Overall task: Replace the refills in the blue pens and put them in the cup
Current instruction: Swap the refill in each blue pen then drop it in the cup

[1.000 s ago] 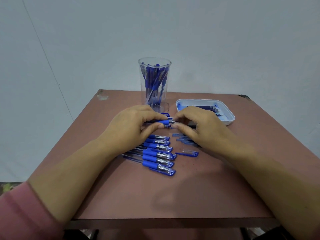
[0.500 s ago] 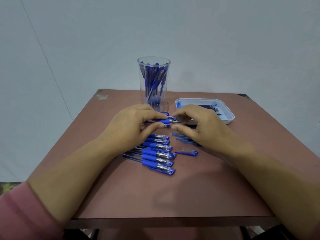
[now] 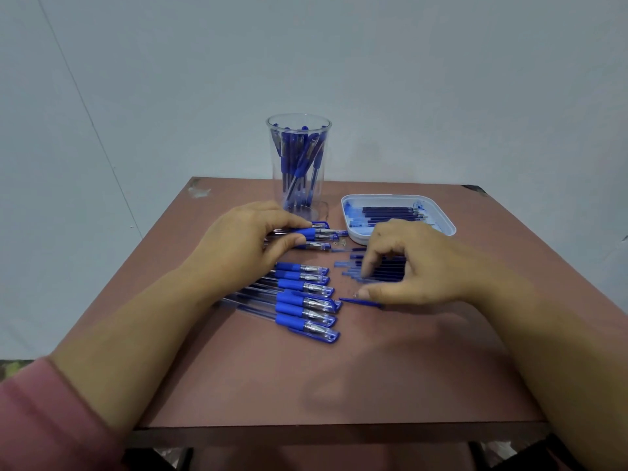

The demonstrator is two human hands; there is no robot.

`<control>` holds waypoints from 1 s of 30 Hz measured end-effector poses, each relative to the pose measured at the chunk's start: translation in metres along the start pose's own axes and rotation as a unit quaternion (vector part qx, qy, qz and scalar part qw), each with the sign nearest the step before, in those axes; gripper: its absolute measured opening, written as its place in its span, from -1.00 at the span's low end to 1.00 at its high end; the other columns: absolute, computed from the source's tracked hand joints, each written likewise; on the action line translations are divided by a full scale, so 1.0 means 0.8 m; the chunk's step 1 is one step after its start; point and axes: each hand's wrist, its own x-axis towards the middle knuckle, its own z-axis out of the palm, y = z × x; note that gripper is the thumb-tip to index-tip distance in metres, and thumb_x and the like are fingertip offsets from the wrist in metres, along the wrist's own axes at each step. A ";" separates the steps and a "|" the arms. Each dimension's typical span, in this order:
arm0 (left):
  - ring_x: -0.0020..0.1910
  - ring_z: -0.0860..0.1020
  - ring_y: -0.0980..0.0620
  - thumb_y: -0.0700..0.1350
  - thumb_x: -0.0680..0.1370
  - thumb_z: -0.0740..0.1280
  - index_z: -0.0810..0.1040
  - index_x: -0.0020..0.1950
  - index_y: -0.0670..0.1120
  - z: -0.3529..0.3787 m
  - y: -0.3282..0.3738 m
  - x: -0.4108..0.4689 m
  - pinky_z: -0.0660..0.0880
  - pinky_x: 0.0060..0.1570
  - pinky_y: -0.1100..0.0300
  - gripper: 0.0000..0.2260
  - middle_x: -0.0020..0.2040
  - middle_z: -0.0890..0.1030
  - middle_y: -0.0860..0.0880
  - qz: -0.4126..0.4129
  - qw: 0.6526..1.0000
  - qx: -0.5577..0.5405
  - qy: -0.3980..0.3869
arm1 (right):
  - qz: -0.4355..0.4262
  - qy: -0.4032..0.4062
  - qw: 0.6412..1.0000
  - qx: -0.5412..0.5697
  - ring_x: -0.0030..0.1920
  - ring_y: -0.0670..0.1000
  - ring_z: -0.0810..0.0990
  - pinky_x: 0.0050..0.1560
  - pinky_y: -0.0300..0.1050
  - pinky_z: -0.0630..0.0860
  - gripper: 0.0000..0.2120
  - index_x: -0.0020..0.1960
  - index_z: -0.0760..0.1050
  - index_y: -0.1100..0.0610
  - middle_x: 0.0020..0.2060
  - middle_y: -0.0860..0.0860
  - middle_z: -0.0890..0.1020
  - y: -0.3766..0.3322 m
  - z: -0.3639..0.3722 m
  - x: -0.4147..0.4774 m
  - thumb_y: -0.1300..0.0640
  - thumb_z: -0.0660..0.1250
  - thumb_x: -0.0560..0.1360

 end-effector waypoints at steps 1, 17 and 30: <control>-0.12 0.54 0.15 0.06 0.54 0.35 0.65 0.16 0.07 0.001 0.000 0.000 0.54 -0.09 0.09 -0.77 -0.11 0.56 0.19 0.001 1.000 0.000 -0.002 | 0.000 -0.027 1.000 -0.013 -0.04 -0.15 0.51 -0.06 -0.26 0.44 -0.78 -0.15 0.62 -0.10 -0.16 -0.17 0.55 -0.002 -0.001 -0.002 -0.19 0.50 0.29; -0.11 0.55 0.17 0.01 0.54 0.38 0.65 0.18 0.04 0.003 0.004 0.001 0.53 -0.07 0.17 -0.77 -0.09 0.58 0.18 0.006 1.000 0.001 -0.020 | 0.031 0.060 0.997 0.038 -0.16 -0.08 0.53 -0.09 -0.13 0.51 -0.92 -0.07 0.51 -0.13 -0.18 -0.11 0.61 0.001 0.006 0.009 0.00 0.40 0.49; -0.16 0.54 0.16 0.16 0.55 0.24 0.65 0.15 0.07 0.014 0.011 -0.003 0.54 -0.17 0.04 -0.68 -0.11 0.59 0.15 0.025 0.999 -0.025 -0.025 | -0.009 0.148 0.987 0.056 -0.12 -0.07 0.55 -0.06 -0.13 0.47 -0.91 0.00 0.57 -0.01 -0.13 -0.07 0.61 -0.010 0.031 0.022 0.07 0.41 0.50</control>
